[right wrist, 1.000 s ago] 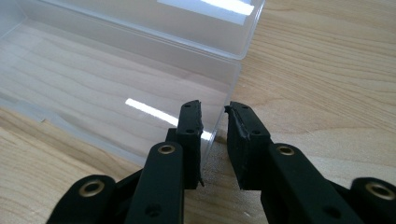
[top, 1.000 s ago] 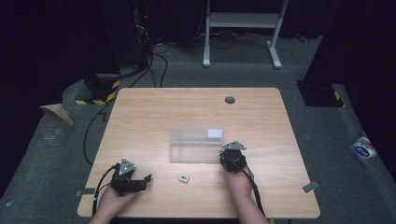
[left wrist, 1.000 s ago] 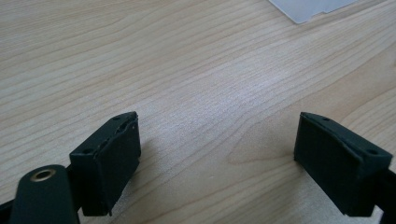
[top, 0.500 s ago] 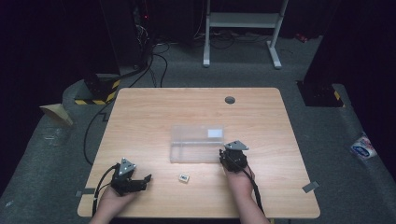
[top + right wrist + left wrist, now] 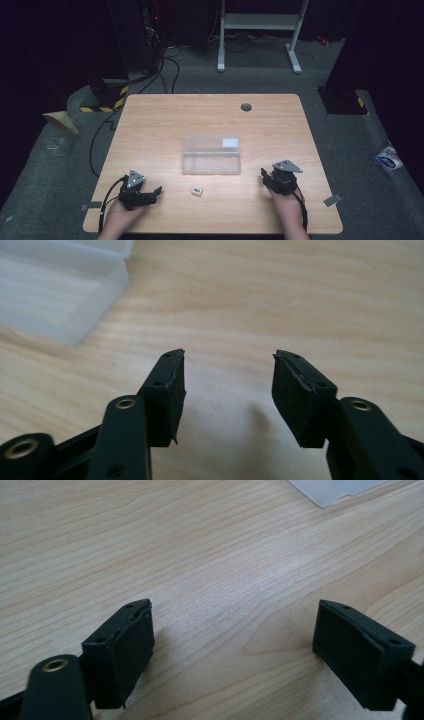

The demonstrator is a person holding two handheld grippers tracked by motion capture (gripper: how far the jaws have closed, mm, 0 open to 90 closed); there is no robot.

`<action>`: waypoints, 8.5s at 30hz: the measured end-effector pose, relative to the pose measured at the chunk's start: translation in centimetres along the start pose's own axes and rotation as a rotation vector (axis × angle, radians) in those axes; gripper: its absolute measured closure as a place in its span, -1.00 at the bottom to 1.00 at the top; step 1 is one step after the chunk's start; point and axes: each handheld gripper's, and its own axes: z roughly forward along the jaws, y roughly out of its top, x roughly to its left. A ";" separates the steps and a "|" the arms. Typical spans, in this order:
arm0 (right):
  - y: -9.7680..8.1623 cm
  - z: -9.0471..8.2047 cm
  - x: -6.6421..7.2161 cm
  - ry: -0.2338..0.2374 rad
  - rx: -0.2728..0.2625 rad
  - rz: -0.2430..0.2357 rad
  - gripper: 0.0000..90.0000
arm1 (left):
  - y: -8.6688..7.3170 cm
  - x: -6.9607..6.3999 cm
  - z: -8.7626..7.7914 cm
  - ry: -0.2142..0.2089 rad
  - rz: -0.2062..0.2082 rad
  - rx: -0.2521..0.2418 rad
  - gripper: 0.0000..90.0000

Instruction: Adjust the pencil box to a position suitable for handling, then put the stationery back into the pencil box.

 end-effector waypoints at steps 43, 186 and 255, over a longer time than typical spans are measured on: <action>-1.2 -0.2 0.3 0.023 0.065 -0.001 -0.17 | 4.2 -4.4 1.2 -0.130 0.058 -0.033 -0.31; -1.1 -0.2 0.5 0.009 0.062 -0.001 -0.03 | 3.8 -5.9 0.6 -0.138 0.148 -0.115 0.18; -1.2 -0.2 0.3 0.045 0.064 -0.019 -0.07 | 11.3 -5.1 6.0 -0.110 0.139 -0.041 0.18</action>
